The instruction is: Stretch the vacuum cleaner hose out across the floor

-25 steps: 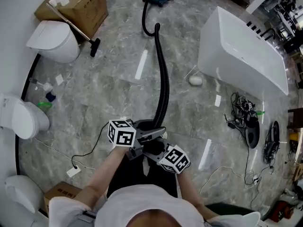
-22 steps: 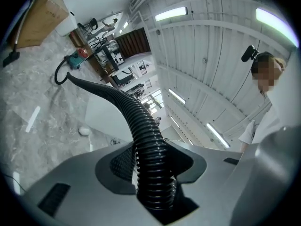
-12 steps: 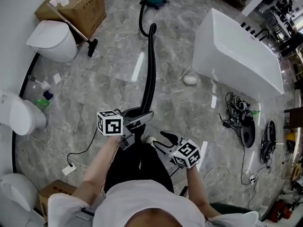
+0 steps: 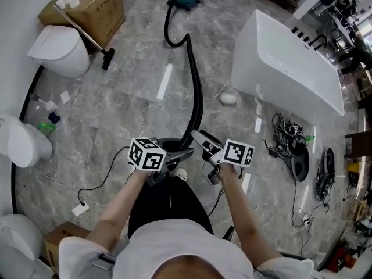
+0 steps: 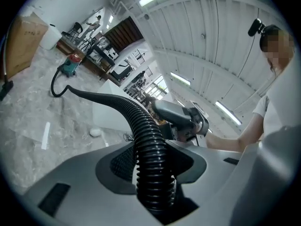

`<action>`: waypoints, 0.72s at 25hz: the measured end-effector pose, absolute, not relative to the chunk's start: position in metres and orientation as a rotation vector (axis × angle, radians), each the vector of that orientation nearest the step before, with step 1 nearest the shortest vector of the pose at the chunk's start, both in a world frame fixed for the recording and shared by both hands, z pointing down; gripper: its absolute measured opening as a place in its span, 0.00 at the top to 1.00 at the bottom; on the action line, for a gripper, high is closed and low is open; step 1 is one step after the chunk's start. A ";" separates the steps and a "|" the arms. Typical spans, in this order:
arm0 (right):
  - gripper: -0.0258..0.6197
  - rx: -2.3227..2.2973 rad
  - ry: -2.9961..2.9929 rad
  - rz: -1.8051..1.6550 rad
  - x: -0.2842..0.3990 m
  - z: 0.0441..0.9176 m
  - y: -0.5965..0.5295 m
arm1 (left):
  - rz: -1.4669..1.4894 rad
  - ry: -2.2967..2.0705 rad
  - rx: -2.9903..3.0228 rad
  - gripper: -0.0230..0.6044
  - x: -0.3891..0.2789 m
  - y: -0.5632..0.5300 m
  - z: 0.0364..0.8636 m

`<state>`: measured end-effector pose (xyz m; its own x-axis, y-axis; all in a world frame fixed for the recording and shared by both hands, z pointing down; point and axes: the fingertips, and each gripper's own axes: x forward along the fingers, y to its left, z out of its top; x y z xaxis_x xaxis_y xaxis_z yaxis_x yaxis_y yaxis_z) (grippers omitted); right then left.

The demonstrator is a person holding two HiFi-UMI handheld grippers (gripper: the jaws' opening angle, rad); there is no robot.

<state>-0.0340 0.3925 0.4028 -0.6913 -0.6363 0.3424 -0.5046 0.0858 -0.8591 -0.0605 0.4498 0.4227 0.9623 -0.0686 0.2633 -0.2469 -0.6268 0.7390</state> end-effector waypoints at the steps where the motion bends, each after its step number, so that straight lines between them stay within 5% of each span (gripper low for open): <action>1: 0.53 -1.193 2.215 -1.703 -0.038 0.409 0.390 | 0.283 -0.219 2.249 0.66 -0.058 0.452 0.426; 18: 0.64 -1.158 1.935 -1.878 -0.045 0.444 0.389 | 0.501 -0.294 2.316 0.66 -0.052 0.456 0.455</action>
